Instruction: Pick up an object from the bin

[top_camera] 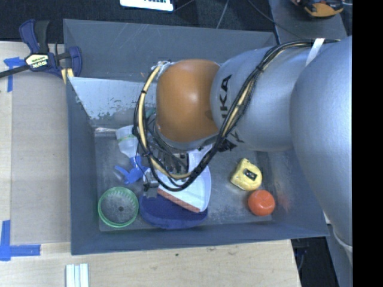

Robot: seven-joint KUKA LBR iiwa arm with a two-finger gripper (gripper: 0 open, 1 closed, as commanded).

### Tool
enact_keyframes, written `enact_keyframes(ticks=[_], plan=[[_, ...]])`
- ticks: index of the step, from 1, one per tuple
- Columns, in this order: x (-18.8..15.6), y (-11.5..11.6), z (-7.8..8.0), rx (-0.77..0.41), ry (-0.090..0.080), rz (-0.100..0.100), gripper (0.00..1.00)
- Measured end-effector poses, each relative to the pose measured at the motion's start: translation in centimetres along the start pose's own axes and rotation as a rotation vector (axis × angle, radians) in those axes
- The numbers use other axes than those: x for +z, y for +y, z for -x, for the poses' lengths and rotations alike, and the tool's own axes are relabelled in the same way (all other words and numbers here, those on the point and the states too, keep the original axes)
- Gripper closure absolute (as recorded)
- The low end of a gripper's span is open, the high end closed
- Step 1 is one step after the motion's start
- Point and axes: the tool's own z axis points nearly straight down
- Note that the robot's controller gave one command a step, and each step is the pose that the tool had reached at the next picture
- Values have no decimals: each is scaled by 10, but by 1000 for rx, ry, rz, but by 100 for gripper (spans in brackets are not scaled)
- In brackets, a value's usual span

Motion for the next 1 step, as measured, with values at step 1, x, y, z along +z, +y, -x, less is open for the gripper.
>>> enact_keyframes(ticks=[1], plan=[[70, -41, 31, -51, 5, 0, 0]])
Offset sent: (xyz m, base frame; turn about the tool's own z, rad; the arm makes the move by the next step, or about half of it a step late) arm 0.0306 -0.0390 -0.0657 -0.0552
